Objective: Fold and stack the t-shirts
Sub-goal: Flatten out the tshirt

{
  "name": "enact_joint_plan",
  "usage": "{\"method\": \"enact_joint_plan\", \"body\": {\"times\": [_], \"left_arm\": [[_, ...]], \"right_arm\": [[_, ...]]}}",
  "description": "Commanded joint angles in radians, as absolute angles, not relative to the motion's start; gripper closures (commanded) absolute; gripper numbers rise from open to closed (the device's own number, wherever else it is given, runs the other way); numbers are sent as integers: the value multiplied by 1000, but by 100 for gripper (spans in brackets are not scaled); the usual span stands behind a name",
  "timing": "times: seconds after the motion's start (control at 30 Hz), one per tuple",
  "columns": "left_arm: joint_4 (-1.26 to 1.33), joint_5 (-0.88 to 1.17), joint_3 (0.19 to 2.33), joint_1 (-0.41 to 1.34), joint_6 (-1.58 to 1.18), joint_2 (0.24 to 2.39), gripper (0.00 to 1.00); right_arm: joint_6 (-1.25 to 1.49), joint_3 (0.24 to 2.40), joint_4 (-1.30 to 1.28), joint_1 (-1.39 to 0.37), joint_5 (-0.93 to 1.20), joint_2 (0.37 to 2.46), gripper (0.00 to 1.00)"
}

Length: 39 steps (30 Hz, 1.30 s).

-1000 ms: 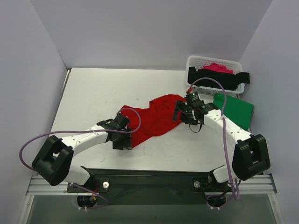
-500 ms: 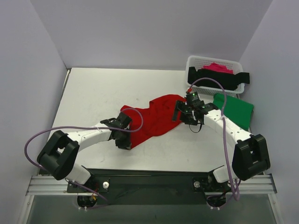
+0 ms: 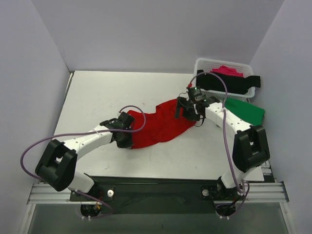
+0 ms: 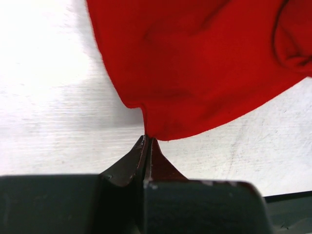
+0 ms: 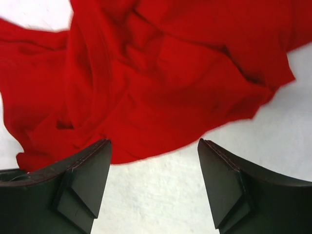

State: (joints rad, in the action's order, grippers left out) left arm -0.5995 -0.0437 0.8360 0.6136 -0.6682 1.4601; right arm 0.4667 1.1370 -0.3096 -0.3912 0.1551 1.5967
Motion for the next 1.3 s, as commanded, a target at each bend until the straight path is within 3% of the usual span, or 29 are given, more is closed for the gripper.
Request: {"method": "enact_joint_plan", "body": {"times": [0.0,0.27,0.6,0.7,0.77,0.8,0.83,0.93,1.27], "left_arm": [[-643,-83,877,580,-646,1402,100],[-658,-80,879,534,-638,1387,100],[-672,-81,870,515,-641,1385,100],[-673,-86,867,512,-647,1378,100],[-676,-87,865,508,-650,1371,100],[-676,-92,864,499,-653,1367,100],[-680,-97,862,492,-657,1364,100],[-684,-112,859,438,-664,1335,100],[-736,-164,983,132,-604,1164,100]], "right_arm": [[419,1250,-314,-388,201,1658,28],[405,1483,-313,-425,324,1894,39],[390,1522,-362,-471,364,2042,44],[379,1526,-380,-469,374,2066,55],[376,1534,-390,-468,388,2071,71],[376,1545,-400,-466,385,2063,82],[376,1551,-405,-465,382,2054,87],[382,1586,-435,-442,383,2005,95],[439,1536,-529,-230,428,1653,100]]}}
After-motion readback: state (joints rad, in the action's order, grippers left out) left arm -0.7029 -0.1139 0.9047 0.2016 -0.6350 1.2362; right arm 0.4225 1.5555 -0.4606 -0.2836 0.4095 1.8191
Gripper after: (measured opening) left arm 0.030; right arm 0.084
